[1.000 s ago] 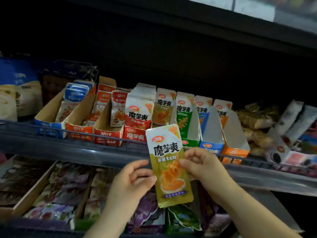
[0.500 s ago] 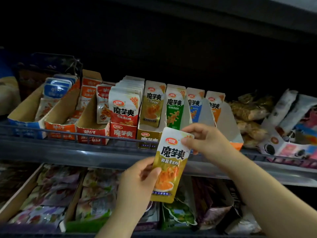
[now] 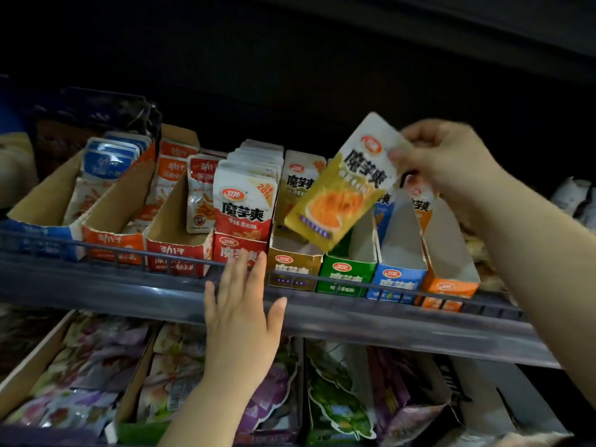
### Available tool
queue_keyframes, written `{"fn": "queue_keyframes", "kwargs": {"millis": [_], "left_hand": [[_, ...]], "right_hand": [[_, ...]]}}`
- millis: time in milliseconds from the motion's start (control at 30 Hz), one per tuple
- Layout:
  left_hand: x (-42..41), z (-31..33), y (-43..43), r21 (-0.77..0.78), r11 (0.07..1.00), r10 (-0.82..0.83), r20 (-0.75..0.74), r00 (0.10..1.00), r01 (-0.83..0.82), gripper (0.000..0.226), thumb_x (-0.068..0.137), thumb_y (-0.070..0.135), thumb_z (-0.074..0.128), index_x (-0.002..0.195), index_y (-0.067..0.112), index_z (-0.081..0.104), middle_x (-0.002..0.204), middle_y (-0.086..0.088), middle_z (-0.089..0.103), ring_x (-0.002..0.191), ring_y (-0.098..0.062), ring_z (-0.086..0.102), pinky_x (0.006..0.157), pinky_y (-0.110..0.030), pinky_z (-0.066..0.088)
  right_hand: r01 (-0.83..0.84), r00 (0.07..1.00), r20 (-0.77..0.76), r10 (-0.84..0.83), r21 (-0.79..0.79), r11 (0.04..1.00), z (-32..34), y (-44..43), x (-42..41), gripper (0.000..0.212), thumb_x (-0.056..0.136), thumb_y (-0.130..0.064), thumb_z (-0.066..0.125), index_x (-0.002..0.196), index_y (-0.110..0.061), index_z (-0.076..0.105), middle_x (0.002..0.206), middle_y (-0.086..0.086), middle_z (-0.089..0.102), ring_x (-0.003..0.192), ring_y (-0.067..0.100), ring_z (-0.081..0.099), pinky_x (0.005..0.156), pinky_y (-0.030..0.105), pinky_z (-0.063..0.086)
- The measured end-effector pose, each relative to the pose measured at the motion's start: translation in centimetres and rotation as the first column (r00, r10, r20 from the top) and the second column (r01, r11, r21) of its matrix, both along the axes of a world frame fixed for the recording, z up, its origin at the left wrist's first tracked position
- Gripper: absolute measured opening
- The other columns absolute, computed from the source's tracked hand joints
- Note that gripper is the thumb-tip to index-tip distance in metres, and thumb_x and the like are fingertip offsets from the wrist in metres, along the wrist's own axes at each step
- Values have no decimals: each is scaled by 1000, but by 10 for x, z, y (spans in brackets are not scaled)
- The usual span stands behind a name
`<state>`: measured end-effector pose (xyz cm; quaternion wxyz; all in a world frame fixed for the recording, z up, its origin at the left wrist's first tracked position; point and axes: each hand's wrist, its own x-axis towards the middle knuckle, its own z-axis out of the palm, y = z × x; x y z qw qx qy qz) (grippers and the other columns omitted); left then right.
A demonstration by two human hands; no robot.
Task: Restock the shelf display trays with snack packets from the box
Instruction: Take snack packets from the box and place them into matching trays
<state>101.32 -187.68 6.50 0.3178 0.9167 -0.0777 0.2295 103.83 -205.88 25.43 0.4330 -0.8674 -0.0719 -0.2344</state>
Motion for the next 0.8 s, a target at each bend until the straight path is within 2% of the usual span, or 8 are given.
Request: {"fn": "queue_keyframes", "kwargs": {"millis": [67,133,200,300,433,567,633,800], "left_hand": [[4,-1,1,144,989,31,12,999,-32,64,92,45,33,141,24,-2,153,-3,15,134,-13,-1,106,-43,0],[6,-5,1,217,975,34,80,996,-50,67,79,47,55,134,12,40,130,-11,54,124,-29,43,94,-50,24],[9,-13,2,284,955,46,153,987,-88,69,68,45,68,125,11,48,119,-11,62,111,-34,57,87,-52,29],[11,-18,3,303,935,99,268,958,-182,66,68,49,50,124,14,45,117,-9,64,109,-33,59,87,-50,31],[13,-20,3,304,929,119,296,948,-212,63,72,51,39,123,14,44,115,-8,65,108,-33,60,86,-49,32],[16,-21,1,297,931,109,332,937,-213,81,53,46,78,121,14,47,113,-10,66,106,-36,60,84,-54,30],[17,-20,-1,297,930,118,315,942,-215,87,46,42,82,120,14,48,113,-10,66,106,-37,60,83,-55,29],[18,-20,-2,292,929,129,320,939,-227,83,43,41,85,116,15,56,112,-10,66,105,-36,60,84,-55,30]], "right_hand": [[55,998,37,-57,51,997,5,4,12,16,86,-7,58,77,-20,55,72,-2,60,56,4,60,46,14,50],[89,994,62,-93,64,994,5,10,24,16,86,-6,58,77,-18,54,74,-2,59,64,9,60,52,17,52],[110,992,60,-114,60,992,1,17,35,13,87,-5,57,78,-14,55,72,-3,57,61,8,58,49,15,50],[146,989,3,-146,18,989,-3,28,48,7,89,-8,56,92,-14,56,75,-4,57,60,6,57,47,12,49],[156,986,-46,-163,-137,978,-8,41,65,15,91,-11,53,104,-14,59,92,2,59,80,20,66,72,32,58],[65,990,-101,-99,-299,952,-16,49,78,19,90,-6,51,106,-10,61,91,5,59,67,17,62,69,29,55],[40,991,-102,-88,-396,917,-21,51,85,19,90,-5,50,105,-9,61,90,4,59,63,11,56,69,28,51],[83,991,-48,-124,-513,854,-33,52,102,22,90,-7,48,107,-10,62,107,6,62,90,14,56,75,23,43]]}}
